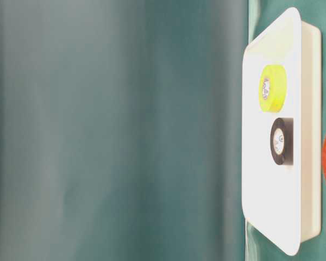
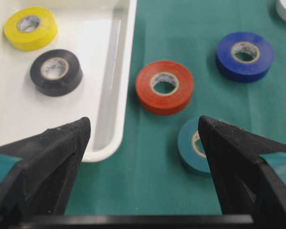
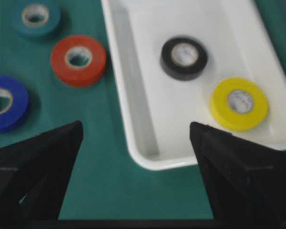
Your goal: Pick up the tape from a random location and place it into the white case.
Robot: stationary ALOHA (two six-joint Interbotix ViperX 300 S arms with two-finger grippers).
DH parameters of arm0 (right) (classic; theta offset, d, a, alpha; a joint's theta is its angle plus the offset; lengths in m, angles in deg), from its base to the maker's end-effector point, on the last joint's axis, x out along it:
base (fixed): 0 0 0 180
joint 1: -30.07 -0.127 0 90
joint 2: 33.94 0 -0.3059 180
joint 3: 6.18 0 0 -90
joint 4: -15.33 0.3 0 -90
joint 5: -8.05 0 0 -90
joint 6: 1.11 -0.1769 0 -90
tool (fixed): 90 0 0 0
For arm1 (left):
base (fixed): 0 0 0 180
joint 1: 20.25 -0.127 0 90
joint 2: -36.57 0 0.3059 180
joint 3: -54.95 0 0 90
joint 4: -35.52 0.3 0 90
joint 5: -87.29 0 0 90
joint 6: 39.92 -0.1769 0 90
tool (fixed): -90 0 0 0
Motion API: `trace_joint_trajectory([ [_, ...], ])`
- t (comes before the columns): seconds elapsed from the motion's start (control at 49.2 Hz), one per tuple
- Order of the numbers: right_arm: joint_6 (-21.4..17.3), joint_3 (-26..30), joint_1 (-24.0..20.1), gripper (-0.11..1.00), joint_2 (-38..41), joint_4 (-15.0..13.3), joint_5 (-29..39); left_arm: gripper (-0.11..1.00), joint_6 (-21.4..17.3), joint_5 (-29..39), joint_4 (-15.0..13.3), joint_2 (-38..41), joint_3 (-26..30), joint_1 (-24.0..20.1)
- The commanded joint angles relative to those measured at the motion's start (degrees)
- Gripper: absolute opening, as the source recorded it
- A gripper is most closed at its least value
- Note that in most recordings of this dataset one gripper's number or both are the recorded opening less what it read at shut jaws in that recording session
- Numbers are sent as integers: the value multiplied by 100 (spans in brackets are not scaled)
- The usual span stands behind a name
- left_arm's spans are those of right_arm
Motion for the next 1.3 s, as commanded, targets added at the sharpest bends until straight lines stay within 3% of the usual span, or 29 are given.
trace_joint_trajectory([
  [0.0, -62, -352, -9, 89, -141, 18, -431, 93, 9, -35, -18, 18, 62, -18],
  [0.325, -167, -1055, -114, 87, 18, 18, -1477, 93, 18, -53, -18, 9, 53, -18],
  [0.671, -167, -1046, -114, 87, 211, 18, -1617, 93, 97, -53, -18, 9, 53, 44],
  [1.077, -167, -984, -123, 87, 193, 18, -1608, 93, 316, -70, -18, 9, 62, 1266],
  [1.28, -167, -932, -123, 87, 193, 18, -1591, 93, 316, -176, -18, 97, 70, 1371],
])
